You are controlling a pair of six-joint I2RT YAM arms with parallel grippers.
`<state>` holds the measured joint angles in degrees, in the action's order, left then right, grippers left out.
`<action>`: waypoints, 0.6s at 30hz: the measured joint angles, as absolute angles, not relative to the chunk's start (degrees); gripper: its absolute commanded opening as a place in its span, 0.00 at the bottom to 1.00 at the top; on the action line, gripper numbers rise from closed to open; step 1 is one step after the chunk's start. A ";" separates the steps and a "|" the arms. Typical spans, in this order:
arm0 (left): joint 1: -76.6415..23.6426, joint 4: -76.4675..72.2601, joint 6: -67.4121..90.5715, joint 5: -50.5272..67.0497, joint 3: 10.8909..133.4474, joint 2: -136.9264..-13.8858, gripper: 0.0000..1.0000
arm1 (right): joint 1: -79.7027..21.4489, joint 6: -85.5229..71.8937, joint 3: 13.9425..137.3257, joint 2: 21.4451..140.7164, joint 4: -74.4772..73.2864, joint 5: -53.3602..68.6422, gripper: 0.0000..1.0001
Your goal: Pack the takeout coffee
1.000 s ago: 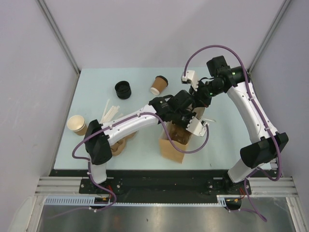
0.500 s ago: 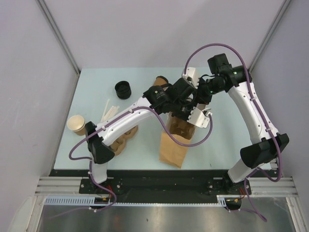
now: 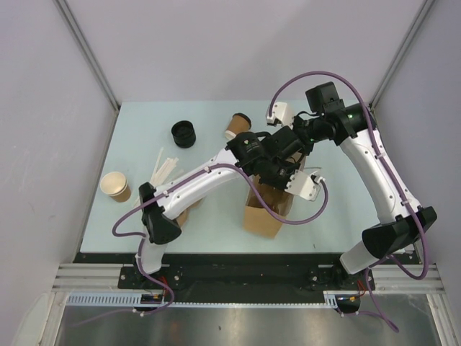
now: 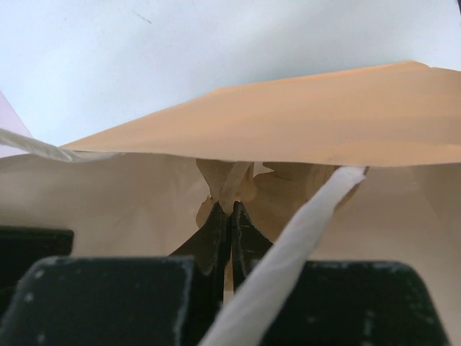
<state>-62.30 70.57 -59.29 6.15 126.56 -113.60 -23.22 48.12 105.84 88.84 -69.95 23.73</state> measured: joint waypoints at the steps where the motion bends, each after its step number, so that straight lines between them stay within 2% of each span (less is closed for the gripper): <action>1: -62.37 71.18 -58.87 5.91 126.98 -113.82 0.00 | -23.29 48.10 105.73 88.77 -69.78 23.38 0.00; 13: -61.49 73.43 -56.88 4.71 127.33 -117.99 0.02 | -23.49 48.10 104.84 88.75 -68.25 22.72 0.00; 15: -61.47 73.34 -56.86 4.75 127.33 -118.02 0.06 | -23.51 48.10 104.84 88.75 -68.10 22.72 0.00; 18: -61.43 72.75 -56.80 4.69 127.26 -118.08 0.23 | -23.51 48.10 104.84 88.75 -67.85 22.72 0.00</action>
<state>-61.43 72.75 -56.80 4.69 127.26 -118.08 -23.51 48.10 104.84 88.75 -67.85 22.72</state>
